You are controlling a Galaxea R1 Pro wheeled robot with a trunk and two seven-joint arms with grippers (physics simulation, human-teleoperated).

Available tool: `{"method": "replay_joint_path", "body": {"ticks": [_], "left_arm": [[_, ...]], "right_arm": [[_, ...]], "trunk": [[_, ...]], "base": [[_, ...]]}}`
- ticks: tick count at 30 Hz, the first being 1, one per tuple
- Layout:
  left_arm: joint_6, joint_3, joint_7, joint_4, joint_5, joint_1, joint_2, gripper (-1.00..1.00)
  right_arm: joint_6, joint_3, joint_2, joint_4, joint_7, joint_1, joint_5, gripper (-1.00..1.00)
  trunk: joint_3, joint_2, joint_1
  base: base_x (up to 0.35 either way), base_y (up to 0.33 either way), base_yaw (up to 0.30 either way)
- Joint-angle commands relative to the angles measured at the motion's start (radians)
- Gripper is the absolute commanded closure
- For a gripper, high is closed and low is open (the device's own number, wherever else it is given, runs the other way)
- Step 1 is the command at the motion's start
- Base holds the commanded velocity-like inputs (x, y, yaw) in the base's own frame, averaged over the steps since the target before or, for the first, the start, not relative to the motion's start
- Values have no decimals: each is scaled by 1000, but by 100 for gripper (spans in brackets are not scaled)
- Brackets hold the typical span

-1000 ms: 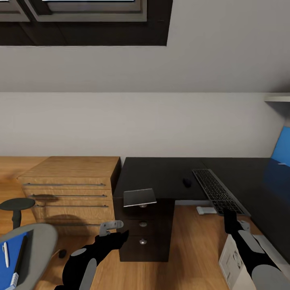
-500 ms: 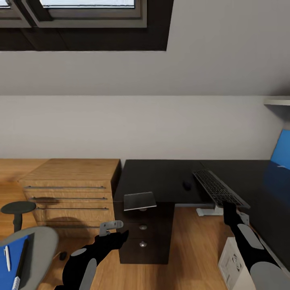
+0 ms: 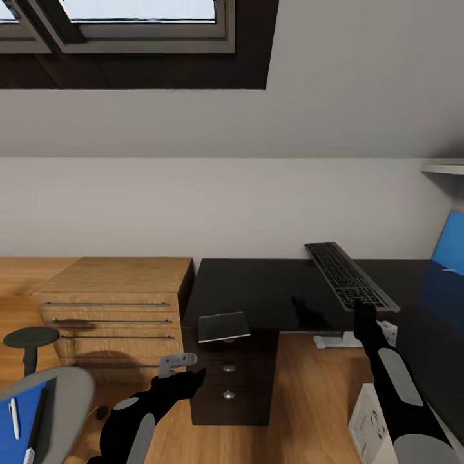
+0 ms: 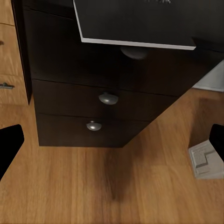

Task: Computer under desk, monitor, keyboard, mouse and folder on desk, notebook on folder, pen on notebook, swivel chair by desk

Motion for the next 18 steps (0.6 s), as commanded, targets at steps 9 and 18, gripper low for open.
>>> {"method": "replay_joint_path", "body": {"ticks": [9,18], "left_arm": [[5,1,7,-1,9,-1,0,-100],[5,1,7,-1,9,-1,0,-100]], "right_arm": [[5,-1,31,-176,-66,76,-8,100],[15,-1,31,-215,-76,104,-12,100]], "trunk": [[27,63,-35],[55,126,-69]], "base": [[-5,-1,0],[-282,-74,0]]}}
